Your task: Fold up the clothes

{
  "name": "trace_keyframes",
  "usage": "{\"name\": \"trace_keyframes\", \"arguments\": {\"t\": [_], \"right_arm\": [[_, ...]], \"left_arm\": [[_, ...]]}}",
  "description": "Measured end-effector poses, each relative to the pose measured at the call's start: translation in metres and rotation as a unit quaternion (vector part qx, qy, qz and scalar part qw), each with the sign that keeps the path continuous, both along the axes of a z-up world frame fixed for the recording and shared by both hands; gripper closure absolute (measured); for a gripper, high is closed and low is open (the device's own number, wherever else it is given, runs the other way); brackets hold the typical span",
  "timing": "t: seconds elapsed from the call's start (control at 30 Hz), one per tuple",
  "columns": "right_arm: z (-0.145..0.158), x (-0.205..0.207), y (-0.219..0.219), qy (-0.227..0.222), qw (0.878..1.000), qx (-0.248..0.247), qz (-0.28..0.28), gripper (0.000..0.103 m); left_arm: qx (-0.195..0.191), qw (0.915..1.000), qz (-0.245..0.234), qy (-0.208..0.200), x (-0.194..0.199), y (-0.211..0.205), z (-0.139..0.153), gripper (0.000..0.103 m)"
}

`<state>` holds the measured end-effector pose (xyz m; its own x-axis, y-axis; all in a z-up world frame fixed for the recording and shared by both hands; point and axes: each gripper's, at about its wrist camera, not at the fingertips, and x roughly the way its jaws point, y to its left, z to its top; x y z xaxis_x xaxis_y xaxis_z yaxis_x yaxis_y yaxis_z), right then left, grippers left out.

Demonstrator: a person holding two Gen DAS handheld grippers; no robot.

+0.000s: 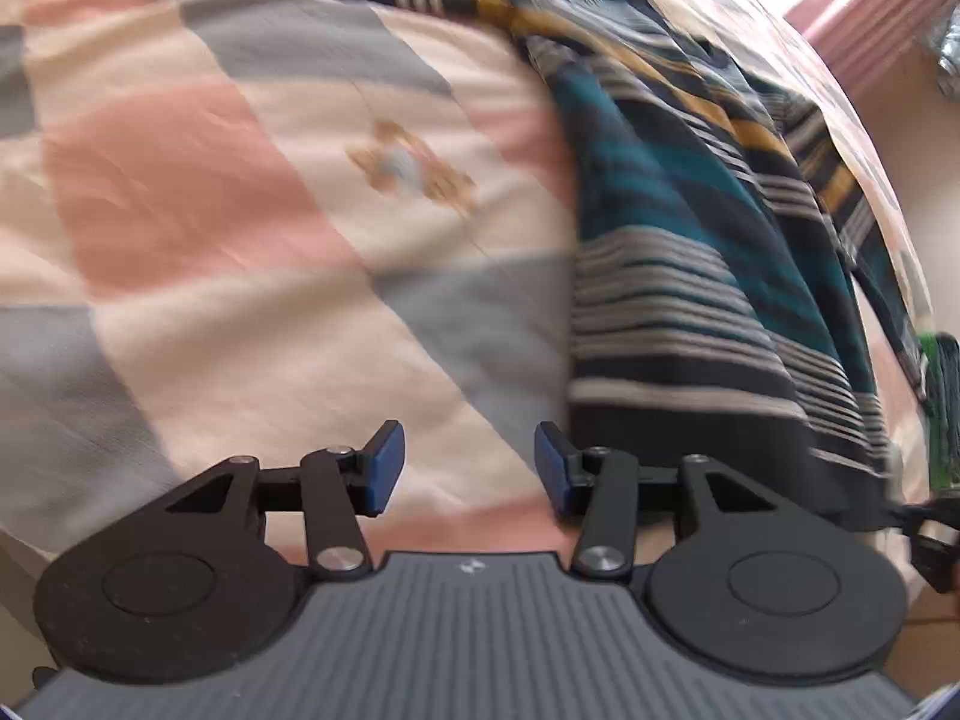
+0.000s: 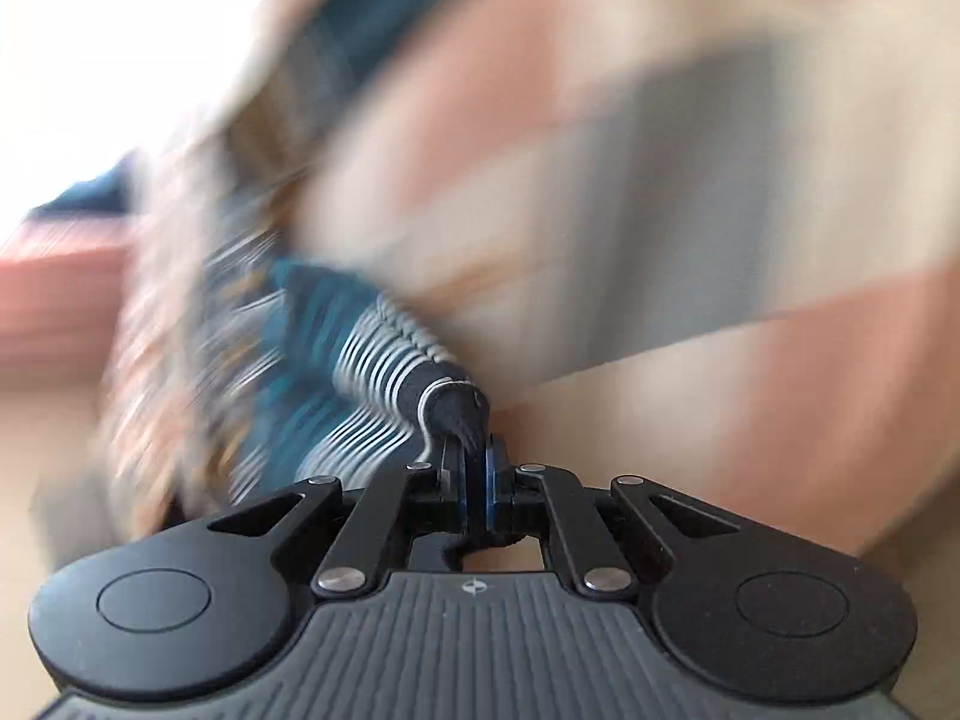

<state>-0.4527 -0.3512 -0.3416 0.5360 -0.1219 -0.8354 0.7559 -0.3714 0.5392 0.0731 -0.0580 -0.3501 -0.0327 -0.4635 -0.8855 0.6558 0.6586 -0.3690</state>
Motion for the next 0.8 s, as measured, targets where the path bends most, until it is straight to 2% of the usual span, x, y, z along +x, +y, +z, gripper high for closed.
{"name": "trace_keyframes", "arguments": {"t": [0.03,0.07,0.1,0.13,0.2,0.23,0.3,0.33,0.37,0.4,0.43,0.47,0.53,0.57,0.6,0.67,0.7,0.73,0.77,0.8], "right_arm": [[-0.009,0.000,-0.004,0.037,0.999,0.002,0.012,0.101],[-0.014,0.004,-0.006,0.049,0.999,-0.001,0.023,0.101],[-0.015,0.008,-0.006,0.047,0.998,-0.003,0.031,0.100],[-0.012,0.013,-0.005,0.050,0.998,-0.013,0.043,0.090],[-0.002,0.023,-0.003,0.061,0.995,-0.038,0.071,0.085],[0.002,0.026,-0.002,0.065,0.993,-0.048,0.084,0.068],[0.006,0.020,0.005,0.060,0.993,-0.063,0.081,0.045],[0.007,0.018,0.008,0.055,0.993,-0.070,0.073,0.043],[0.008,0.014,0.009,0.050,0.994,-0.076,0.064,0.043],[0.006,0.012,0.009,0.046,0.994,-0.080,0.059,0.043],[0.004,0.010,0.009,0.043,0.994,-0.084,0.053,0.041],[0.000,0.010,0.009,0.036,0.994,-0.086,0.052,0.040],[-0.011,0.019,0.002,0.015,0.995,-0.084,0.058,0.041],[-0.018,0.030,0.000,0.005,0.994,-0.082,0.070,0.052],[-0.017,0.038,-0.001,0.003,0.993,-0.081,0.089,0.090],[-0.011,0.053,-0.002,0.004,0.988,-0.079,0.130,0.093],[-0.004,0.054,0.000,-0.005,0.987,-0.081,0.142,0.094],[0.005,0.054,0.002,-0.016,0.985,-0.083,0.151,0.094],[0.012,0.051,0.005,-0.026,0.985,-0.080,0.153,0.095],[0.017,0.048,0.008,-0.024,0.985,-0.078,0.154,0.095]], "left_arm": [[-0.009,0.9997,0.015,0.016,0.000,0.001,-0.005,0.060],[-0.019,0.9987,0.034,0.034,0.002,0.003,-0.011,0.060],[-0.031,0.9966,0.052,0.055,0.004,0.003,-0.017,0.060],[-0.044,0.9935,0.070,0.078,0.007,0.004,-0.024,0.060],[-0.067,0.9882,0.090,0.105,0.008,0.000,-0.033,0.059],[-0.079,0.9862,0.088,0.116,0.007,-0.003,-0.037,0.058],[-0.101,0.9792,0.084,0.155,0.007,-0.011,-0.050,0.057],[-0.111,0.9736,0.090,0.178,0.005,-0.015,-0.057,0.058],[-0.119,0.9673,0.102,0.199,0.004,-0.017,-0.065,0.060],[-0.122,0.9616,0.116,0.217,0.003,-0.019,-0.073,0.067],[-0.123,0.9557,0.131,0.233,0.003,-0.020,-0.079,0.082],[-0.124,0.9552,0.137,0.231,0.003,-0.020,-0.076,0.088],[-0.125,0.9573,0.145,0.216,0.001,-0.019,-0.063,0.094],[-0.127,0.9643,0.135,0.189,0.000,-0.017,-0.044,0.094],[-0.136,0.9699,0.123,0.160,-0.001,-0.012,-0.019,0.094],[-0.154,0.9778,0.103,0.097,-0.001,0.006,0.046,0.095],[-0.154,0.9831,0.086,0.048,-0.003,0.013,0.079,0.101],[-0.134,0.9891,0.057,-0.018,-0.009,0.015,0.103,0.102],[-0.108,0.9899,0.025,-0.088,-0.015,0.016,0.125,0.103],[-0.082,0.9842,-0.008,-0.157,-0.022,0.016,0.147,0.103]]}}
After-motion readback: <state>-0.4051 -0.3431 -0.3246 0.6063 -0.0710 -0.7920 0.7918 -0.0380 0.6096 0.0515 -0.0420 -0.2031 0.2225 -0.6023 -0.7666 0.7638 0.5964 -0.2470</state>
